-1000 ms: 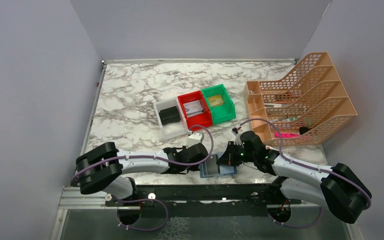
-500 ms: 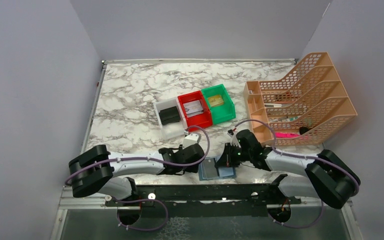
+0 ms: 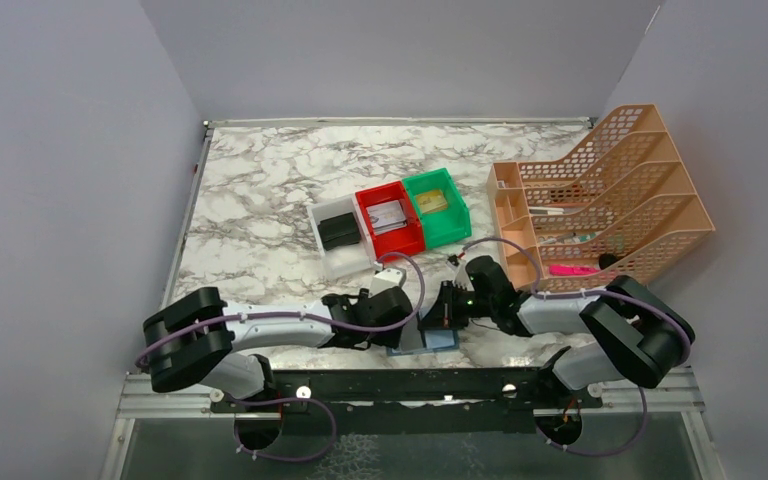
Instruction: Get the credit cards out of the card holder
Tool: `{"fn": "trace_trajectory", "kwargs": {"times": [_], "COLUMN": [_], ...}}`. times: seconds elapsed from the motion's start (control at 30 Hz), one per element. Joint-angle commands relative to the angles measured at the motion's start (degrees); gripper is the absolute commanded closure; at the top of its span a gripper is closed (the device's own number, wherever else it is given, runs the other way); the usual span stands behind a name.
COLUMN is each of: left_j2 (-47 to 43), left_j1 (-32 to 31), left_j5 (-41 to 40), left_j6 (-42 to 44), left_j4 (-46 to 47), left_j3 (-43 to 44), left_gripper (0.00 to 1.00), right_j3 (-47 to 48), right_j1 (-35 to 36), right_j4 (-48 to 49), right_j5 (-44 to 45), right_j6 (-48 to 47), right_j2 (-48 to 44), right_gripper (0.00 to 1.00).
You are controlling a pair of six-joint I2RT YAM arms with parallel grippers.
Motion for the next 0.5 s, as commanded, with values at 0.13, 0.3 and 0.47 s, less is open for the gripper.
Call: {"fn": "trace_trajectory", "kwargs": {"times": [0.13, 0.3, 0.47], "left_j2": [6.7, 6.1, 6.1], "left_j1": [-1.1, -1.5, -1.7], "left_j5": [0.6, -0.1, -0.3], "left_j6": [0.1, -1.4, -1.7], "left_j4": [-4.0, -4.5, -4.4], "left_j3": [3.1, 1.5, 1.3], "left_gripper": [0.53, 0.6, 0.63], "right_j3": [-2.7, -3.7, -3.5], "right_j1": [0.4, 0.4, 0.4], "right_j4": [0.9, 1.7, 3.1], "right_j5": [0.8, -0.7, -2.7], "right_j6": [0.4, 1.8, 2.3], "right_j2": [-1.9, -5.2, -5.0], "right_gripper": [0.91, 0.86, 0.94]}}
